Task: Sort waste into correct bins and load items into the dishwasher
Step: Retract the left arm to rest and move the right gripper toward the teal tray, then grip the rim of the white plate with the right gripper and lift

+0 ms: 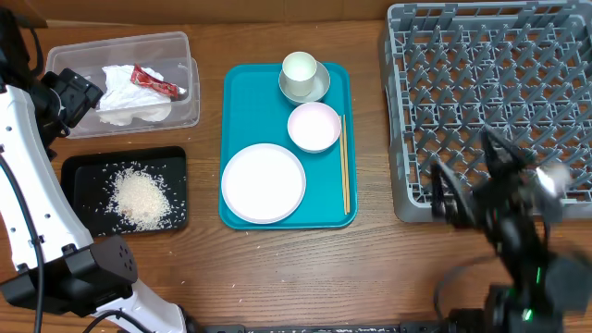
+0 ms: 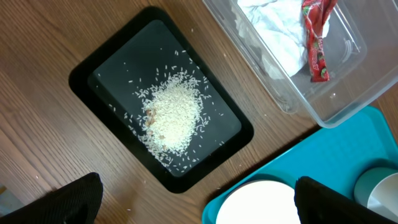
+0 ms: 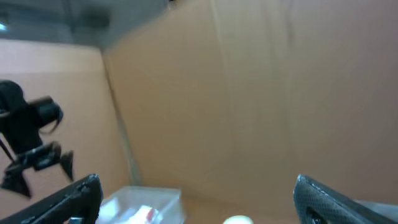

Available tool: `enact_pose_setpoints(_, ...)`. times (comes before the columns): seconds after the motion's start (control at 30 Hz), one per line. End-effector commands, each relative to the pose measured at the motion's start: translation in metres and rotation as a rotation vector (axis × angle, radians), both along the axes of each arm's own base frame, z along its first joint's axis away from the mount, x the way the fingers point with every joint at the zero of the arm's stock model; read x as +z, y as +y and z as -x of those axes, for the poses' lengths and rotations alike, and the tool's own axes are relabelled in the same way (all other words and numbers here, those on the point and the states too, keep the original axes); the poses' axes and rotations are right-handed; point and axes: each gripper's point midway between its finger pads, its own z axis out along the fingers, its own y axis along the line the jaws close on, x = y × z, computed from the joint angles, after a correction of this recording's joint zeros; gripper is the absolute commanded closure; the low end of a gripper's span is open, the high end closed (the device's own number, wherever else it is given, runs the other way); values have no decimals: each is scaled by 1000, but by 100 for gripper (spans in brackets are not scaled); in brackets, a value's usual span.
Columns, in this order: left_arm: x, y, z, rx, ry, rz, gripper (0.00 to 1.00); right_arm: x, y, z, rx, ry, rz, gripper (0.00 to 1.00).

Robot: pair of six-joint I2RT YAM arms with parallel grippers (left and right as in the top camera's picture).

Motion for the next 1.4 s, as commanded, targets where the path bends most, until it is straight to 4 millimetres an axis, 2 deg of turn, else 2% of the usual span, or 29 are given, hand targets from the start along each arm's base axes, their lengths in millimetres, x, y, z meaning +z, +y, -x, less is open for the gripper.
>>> enact_pose_setpoints(0.0,0,0,0,-15,4,-2,0,-18,32,-32,197,216,80,0)
enact_pose_setpoints(0.07,0,0,0,-15,4,-2,0,-41,48,-48,252,357,135,0)
enact_pose_setpoints(0.1,0,0,0,-15,4,-2,0,-72,71,-60,307,501,224,0)
enact_pose_setpoints(0.3,0,0,0,-15,4,-2,0,-167,125,-87,232,887,539,0)
enact_pose_setpoints(0.47,0,0,0,-15,4,-2,0,-220,165,-83,304,1087,693,0)
enact_pose_setpoints(0.6,0,0,0,-15,3,-2,0,-262,176,-69,356,1222,757,0)
enact_pose_setpoints(0.67,0,0,0,-15,4,-2,0,-273,180,-56,411,1287,750,0)
enact_pose_setpoints(0.77,0,0,0,-15,4,-2,0,-275,187,-42,492,1345,716,0)
enact_pose_setpoints(0.87,0,0,0,-15,4,-2,0,-276,186,-40,494,1351,716,0)
enact_pose_setpoints(0.93,0,0,0,-15,4,-2,0,-274,191,-47,492,1318,704,0)
enact_pose_setpoints(1.0,0,0,0,-15,4,-2,0,-271,197,-57,458,1314,644,19)
enact_pose_setpoints(1.13,0,0,0,-15,4,-2,0,-274,204,-74,278,1442,426,28)
enact_pose_setpoints(1.23,0,0,0,-15,4,-2,0,-294,187,-79,53,1528,387,31)
enact_pose_setpoints(1.27,0,0,0,-15,4,-2,0,-298,183,-79,2,1561,363,34)
enact_pose_setpoints(1.33,0,0,0,-15,4,-2,0,-309,187,-71,-13,1648,313,47)
enact_pose_setpoints(1.37,0,0,0,-15,4,-2,0,-314,191,-67,8,1667,316,49)
